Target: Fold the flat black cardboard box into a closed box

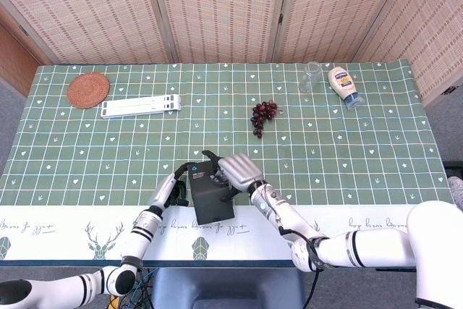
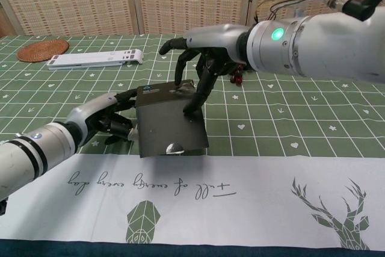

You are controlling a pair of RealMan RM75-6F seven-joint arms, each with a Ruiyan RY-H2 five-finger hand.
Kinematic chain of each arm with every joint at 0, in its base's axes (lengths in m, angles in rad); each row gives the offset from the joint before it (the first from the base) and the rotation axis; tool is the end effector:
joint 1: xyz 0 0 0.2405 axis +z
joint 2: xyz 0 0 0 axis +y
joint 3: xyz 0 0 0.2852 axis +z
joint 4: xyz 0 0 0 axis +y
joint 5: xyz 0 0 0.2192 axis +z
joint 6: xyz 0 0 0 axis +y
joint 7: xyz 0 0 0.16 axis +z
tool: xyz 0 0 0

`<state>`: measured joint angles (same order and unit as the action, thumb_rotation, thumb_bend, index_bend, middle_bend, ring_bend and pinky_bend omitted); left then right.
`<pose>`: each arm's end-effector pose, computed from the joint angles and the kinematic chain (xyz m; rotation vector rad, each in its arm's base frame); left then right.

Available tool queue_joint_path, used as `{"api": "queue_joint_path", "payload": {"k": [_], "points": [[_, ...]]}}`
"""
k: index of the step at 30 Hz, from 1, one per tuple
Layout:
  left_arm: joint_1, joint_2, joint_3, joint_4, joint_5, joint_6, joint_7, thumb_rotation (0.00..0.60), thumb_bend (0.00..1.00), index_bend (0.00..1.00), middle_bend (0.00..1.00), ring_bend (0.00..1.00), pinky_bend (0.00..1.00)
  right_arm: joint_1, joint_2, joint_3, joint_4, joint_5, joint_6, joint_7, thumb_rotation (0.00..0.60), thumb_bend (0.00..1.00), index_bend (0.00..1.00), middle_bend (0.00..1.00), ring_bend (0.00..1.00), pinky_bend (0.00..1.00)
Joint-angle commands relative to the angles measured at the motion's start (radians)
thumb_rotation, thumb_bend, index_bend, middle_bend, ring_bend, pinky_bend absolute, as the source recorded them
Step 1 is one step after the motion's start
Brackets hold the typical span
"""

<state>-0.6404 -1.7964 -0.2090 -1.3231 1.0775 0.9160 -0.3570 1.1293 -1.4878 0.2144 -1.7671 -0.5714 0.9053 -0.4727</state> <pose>-0.1804 0.3464 -0.1097 -1.3767 -1.8694 -1.2647 -0.0261 -0.3766 -0.0418 2.0427 -1.1910 0.9267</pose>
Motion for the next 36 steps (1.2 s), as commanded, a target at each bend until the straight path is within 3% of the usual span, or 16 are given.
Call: {"api": "queue_joint_path", "payload": {"k": [1, 8, 21, 27, 36], "points": [[-0.003, 0.046, 0.009, -0.045, 0.000, -0.035, 0.041, 0.600, 0.07, 0.00, 0.02, 0.61, 0.87, -0.001, -0.017, -0.012, 0.004, -0.015, 0.030, -0.014, 0.600, 0.00, 0.06, 0.31, 0.70, 1.00], [-0.003, 0.121, 0.026, -0.108, 0.012, -0.079, 0.087, 0.600, 0.07, 0.00, 0.00, 0.59, 0.87, -0.006, -0.028, -0.022, -0.004, -0.032, 0.055, -0.027, 0.600, 0.00, 0.08, 0.31, 0.70, 1.00], [0.011, 0.284, 0.005, -0.172, 0.035, -0.061, 0.139, 0.600, 0.07, 0.00, 0.00, 0.60, 0.87, -0.039, -0.068, -0.071, -0.012, -0.152, 0.145, -0.088, 0.600, 0.00, 0.12, 0.30, 0.70, 1.00], [0.029, 0.322, -0.018, -0.129, 0.058, 0.024, 0.173, 0.600, 0.07, 0.00, 0.00, 0.60, 0.87, -0.050, -0.100, -0.087, 0.016, -0.191, 0.166, -0.121, 0.600, 0.00, 0.14, 0.30, 0.70, 1.00], [0.047, 0.352, -0.072, -0.110, 0.066, 0.090, 0.117, 0.600, 0.07, 0.00, 0.00, 0.59, 0.87, -0.096, -0.180, -0.125, 0.112, -0.319, 0.223, -0.138, 0.600, 0.00, 0.20, 0.32, 0.71, 1.00]]}}
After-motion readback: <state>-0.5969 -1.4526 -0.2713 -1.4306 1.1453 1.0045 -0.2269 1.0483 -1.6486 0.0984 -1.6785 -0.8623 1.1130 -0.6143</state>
